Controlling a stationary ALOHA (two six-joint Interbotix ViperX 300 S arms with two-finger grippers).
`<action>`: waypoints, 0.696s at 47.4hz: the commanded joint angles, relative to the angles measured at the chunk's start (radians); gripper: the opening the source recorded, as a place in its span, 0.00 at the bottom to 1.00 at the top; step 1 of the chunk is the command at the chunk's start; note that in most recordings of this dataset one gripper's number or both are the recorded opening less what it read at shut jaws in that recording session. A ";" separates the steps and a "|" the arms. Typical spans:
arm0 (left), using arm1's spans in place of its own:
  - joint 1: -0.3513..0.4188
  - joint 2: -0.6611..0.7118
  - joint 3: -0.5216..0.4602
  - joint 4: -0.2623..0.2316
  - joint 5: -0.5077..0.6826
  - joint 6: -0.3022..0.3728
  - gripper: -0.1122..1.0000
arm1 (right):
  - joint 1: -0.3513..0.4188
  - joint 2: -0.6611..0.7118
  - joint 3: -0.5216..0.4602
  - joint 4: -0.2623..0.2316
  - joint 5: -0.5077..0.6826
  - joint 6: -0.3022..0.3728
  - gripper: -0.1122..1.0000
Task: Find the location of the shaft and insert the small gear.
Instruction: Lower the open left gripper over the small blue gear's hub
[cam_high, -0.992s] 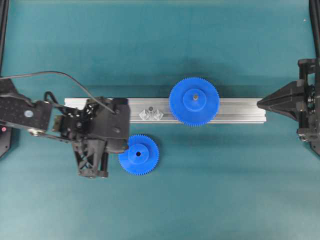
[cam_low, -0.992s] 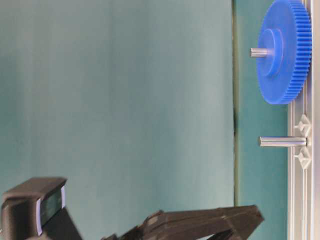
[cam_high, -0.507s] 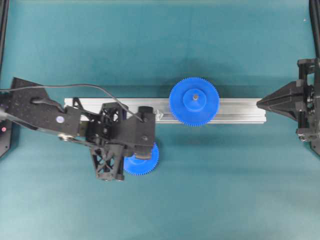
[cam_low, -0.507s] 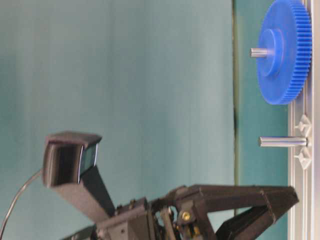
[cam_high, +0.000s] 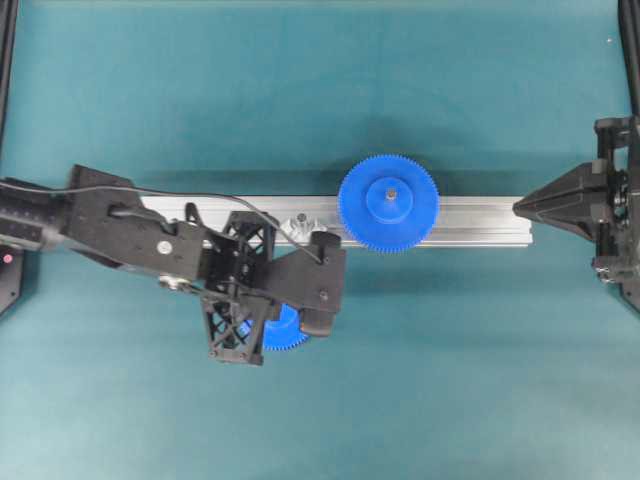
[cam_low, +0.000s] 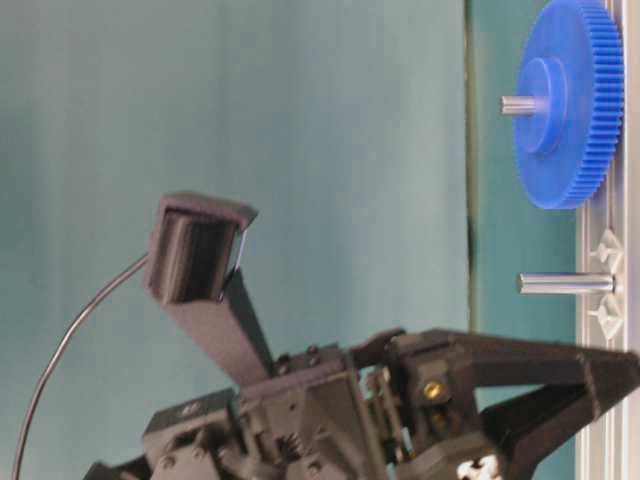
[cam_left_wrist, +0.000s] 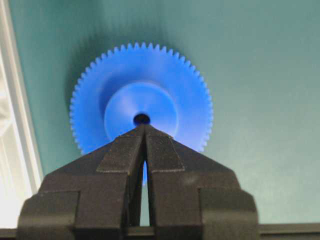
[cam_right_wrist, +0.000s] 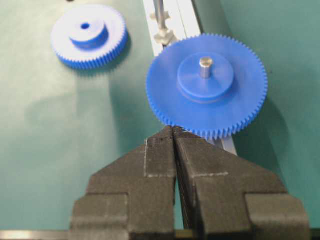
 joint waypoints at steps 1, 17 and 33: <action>-0.005 -0.002 -0.037 0.003 0.015 0.000 0.11 | -0.003 0.008 -0.008 -0.002 -0.009 0.006 0.13; -0.005 0.038 -0.084 0.005 0.078 -0.002 0.11 | -0.003 0.005 0.006 -0.002 -0.015 0.006 0.13; -0.005 0.058 -0.084 0.003 0.109 -0.003 0.11 | -0.003 0.005 0.008 -0.002 -0.026 0.006 0.13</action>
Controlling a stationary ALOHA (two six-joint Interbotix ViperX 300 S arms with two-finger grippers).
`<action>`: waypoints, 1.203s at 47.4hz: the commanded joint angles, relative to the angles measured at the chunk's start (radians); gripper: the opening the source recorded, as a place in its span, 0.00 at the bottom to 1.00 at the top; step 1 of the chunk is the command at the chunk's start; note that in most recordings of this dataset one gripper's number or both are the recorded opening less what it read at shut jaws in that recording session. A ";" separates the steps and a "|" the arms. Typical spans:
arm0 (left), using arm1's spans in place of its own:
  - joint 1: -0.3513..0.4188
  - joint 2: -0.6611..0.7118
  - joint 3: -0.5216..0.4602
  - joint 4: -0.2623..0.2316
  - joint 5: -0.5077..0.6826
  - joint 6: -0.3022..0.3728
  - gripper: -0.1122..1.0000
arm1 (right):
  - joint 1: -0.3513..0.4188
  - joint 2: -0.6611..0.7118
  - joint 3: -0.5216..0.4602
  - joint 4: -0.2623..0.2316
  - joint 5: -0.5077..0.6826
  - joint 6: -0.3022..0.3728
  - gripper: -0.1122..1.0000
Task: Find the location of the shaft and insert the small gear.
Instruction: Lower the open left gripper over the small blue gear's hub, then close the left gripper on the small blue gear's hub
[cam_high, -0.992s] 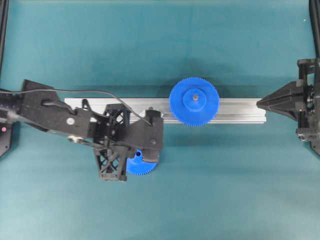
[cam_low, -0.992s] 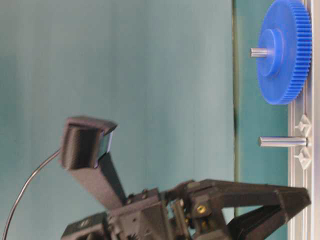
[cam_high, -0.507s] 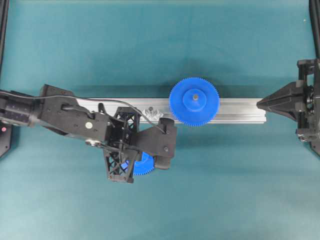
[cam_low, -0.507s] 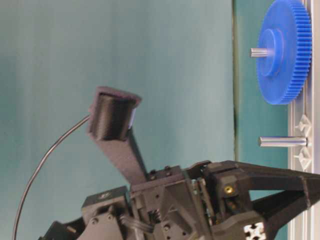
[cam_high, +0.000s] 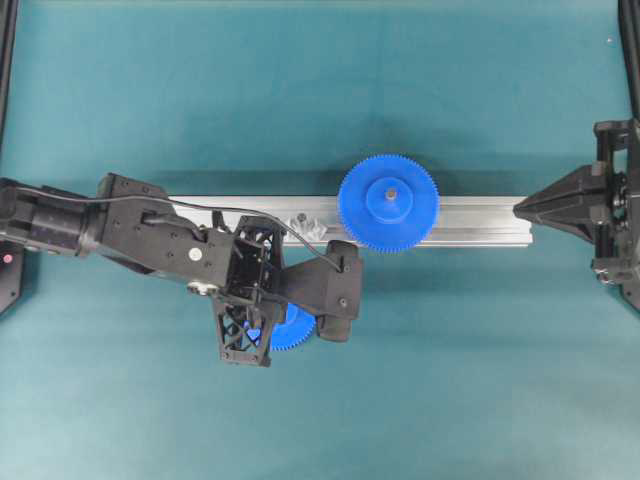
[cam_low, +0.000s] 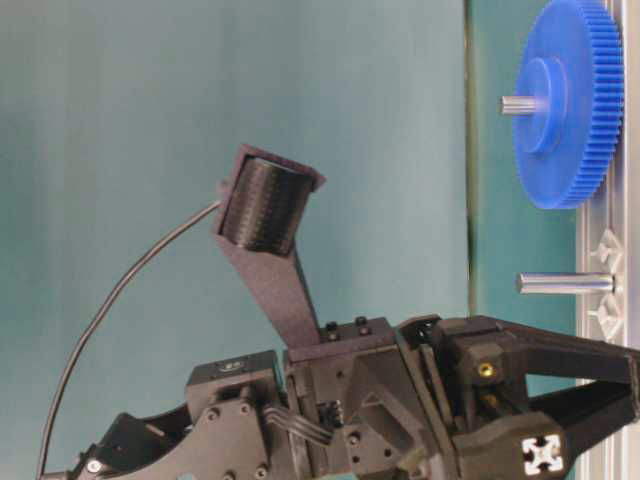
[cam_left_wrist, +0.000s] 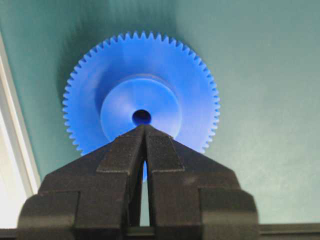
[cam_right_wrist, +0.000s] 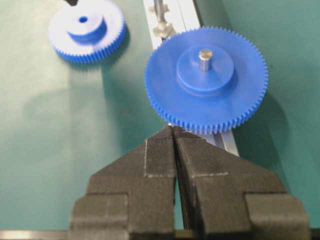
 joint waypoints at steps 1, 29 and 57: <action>-0.003 -0.011 -0.021 0.002 0.003 -0.003 0.11 | -0.003 0.005 -0.009 -0.002 -0.011 0.006 0.13; -0.003 0.003 -0.041 0.002 -0.002 -0.011 0.11 | -0.003 0.005 -0.008 -0.002 -0.012 0.006 0.13; 0.006 0.025 -0.034 0.005 -0.003 -0.080 0.59 | -0.003 0.003 0.003 -0.002 -0.034 0.006 0.13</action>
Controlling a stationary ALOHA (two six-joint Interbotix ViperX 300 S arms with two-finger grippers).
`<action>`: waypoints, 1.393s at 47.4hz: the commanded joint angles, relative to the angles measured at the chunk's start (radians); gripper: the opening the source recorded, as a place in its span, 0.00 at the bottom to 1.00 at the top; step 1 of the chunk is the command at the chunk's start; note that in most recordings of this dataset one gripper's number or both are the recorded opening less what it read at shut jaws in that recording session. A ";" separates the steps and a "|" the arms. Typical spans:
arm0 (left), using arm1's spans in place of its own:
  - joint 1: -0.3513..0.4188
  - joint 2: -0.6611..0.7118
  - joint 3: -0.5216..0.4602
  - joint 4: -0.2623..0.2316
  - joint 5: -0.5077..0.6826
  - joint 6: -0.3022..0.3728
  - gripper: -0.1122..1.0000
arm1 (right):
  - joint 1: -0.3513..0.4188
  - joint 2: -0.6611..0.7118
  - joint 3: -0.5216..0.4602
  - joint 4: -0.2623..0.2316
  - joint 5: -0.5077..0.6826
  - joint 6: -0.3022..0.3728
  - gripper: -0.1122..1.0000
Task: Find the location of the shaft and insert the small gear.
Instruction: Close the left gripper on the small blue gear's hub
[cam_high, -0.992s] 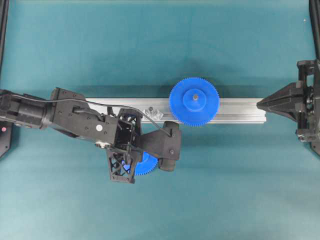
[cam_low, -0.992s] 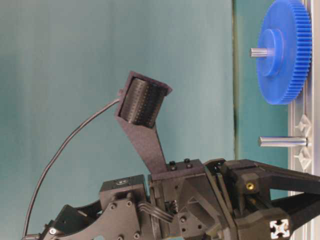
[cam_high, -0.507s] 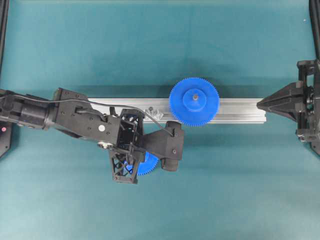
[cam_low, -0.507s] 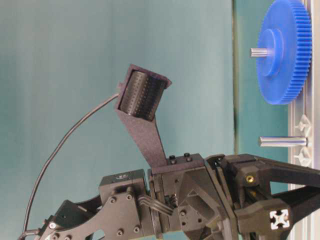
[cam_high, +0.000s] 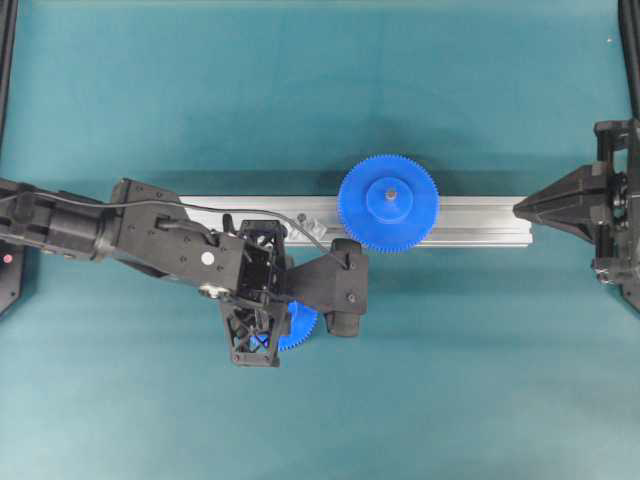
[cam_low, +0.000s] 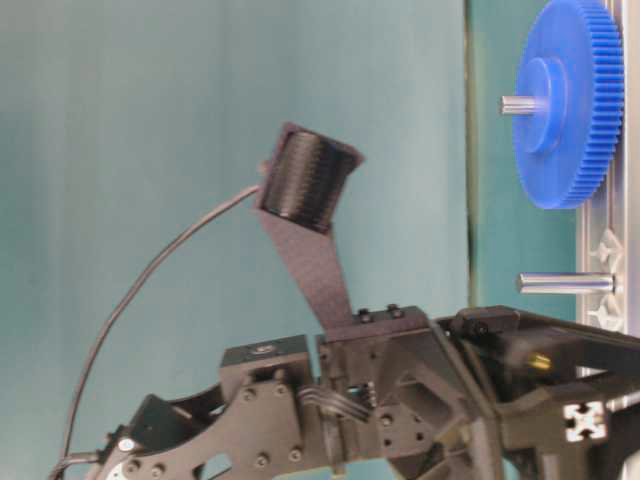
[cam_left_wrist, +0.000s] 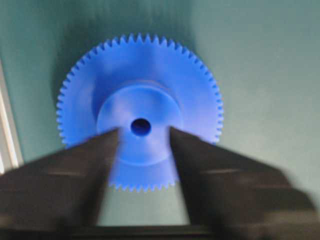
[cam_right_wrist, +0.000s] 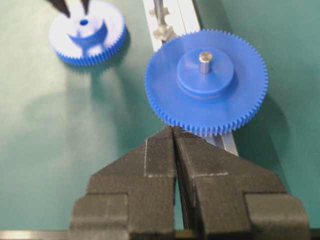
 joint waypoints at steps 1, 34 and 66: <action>0.003 -0.018 -0.015 0.005 -0.003 -0.006 0.65 | -0.003 0.005 -0.003 -0.002 -0.015 0.006 0.13; 0.006 -0.011 -0.014 0.009 -0.021 0.021 0.90 | -0.003 0.005 0.005 -0.002 -0.018 0.006 0.13; 0.014 0.020 -0.021 0.009 -0.029 0.021 0.90 | -0.003 0.006 0.006 0.000 -0.018 0.008 0.13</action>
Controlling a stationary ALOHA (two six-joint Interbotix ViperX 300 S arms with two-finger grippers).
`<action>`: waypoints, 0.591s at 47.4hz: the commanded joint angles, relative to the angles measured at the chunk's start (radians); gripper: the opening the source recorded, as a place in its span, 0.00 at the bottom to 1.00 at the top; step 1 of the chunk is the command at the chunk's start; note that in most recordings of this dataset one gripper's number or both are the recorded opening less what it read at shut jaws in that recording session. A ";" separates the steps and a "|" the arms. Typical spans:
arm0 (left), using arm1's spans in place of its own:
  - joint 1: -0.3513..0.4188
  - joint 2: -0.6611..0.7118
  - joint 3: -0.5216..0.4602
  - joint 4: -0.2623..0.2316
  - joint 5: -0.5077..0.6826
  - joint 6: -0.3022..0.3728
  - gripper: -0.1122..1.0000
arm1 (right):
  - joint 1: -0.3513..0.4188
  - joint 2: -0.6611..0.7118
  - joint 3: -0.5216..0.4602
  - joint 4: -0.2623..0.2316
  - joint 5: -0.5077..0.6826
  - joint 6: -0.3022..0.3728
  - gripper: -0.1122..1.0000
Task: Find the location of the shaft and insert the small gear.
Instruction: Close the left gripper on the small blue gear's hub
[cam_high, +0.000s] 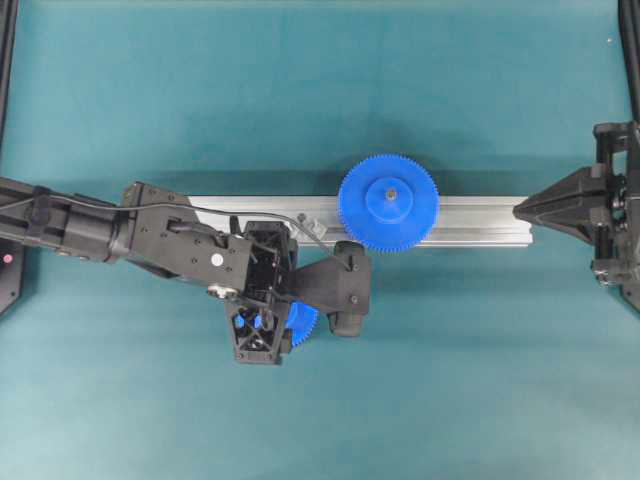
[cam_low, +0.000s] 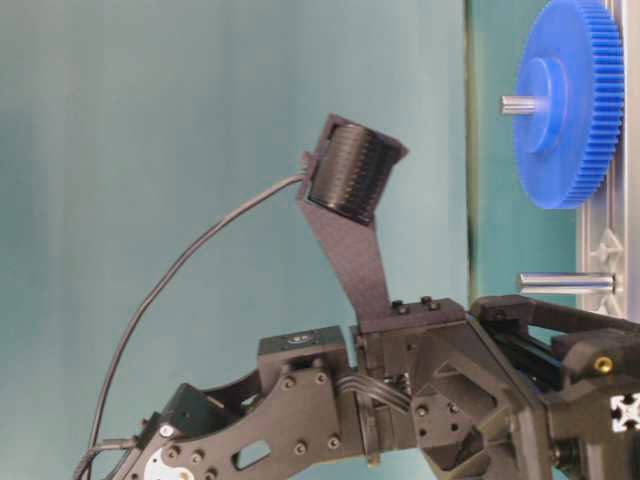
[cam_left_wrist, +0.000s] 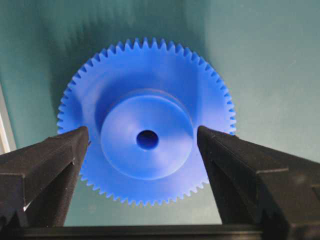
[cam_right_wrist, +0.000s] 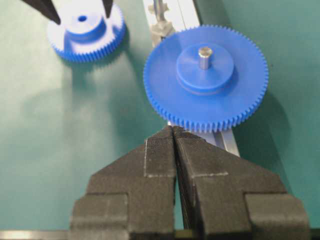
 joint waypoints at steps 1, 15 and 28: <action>0.006 -0.011 -0.020 0.005 -0.006 0.000 0.90 | -0.003 0.005 -0.012 0.002 -0.008 0.008 0.13; 0.009 -0.006 -0.015 0.002 -0.009 -0.002 0.90 | -0.003 0.005 -0.012 0.000 -0.008 0.006 0.13; 0.009 0.000 -0.015 0.002 -0.009 -0.003 0.90 | -0.003 0.005 -0.011 0.002 -0.009 0.008 0.13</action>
